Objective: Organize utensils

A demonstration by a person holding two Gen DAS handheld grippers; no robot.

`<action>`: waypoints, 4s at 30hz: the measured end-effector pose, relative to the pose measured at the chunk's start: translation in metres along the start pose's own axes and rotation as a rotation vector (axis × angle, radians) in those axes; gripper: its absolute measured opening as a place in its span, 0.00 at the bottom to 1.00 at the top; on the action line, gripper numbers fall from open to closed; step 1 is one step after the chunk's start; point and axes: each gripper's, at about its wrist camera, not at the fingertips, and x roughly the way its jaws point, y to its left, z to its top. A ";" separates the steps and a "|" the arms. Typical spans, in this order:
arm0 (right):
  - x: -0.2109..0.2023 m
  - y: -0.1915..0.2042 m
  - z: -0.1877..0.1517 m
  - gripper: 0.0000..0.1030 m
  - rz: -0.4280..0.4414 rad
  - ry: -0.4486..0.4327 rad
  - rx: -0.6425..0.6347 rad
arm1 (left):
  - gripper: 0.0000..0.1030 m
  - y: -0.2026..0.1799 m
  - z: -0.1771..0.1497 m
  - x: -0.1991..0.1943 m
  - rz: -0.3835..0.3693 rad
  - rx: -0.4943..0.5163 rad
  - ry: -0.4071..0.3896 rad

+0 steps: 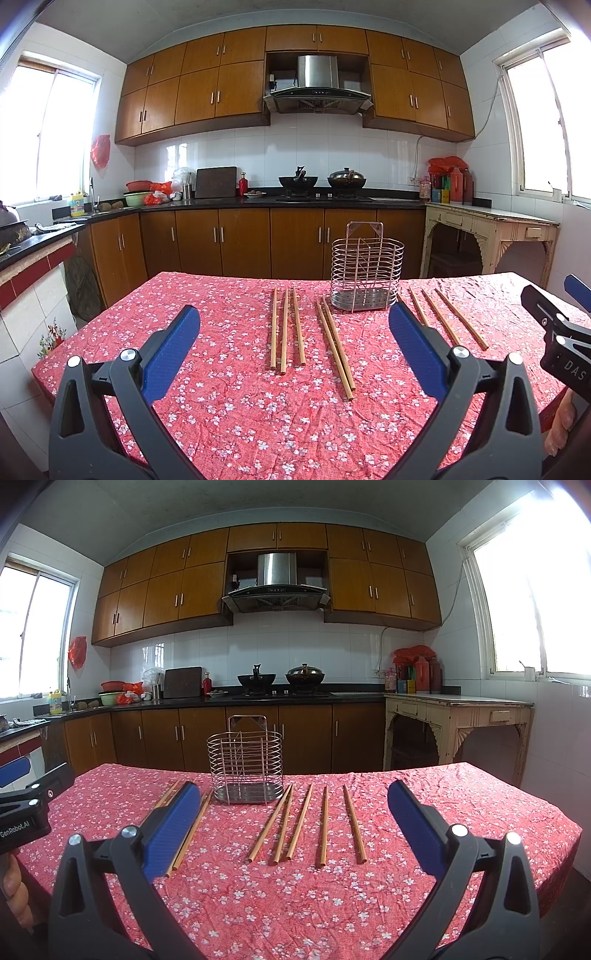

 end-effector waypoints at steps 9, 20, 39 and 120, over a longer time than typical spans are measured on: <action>-0.003 -0.003 0.001 0.96 0.000 0.002 0.003 | 0.98 0.000 0.000 0.000 0.002 0.000 0.000; -0.003 -0.004 0.001 0.96 -0.001 0.002 0.005 | 0.98 0.000 -0.001 0.001 0.002 0.001 0.001; 0.025 -0.013 -0.012 0.96 -0.013 0.074 0.046 | 0.98 0.009 -0.013 0.024 0.028 -0.018 0.073; 0.155 -0.103 0.008 0.07 -0.145 0.346 0.103 | 0.07 0.091 0.030 0.148 -0.048 -0.066 0.308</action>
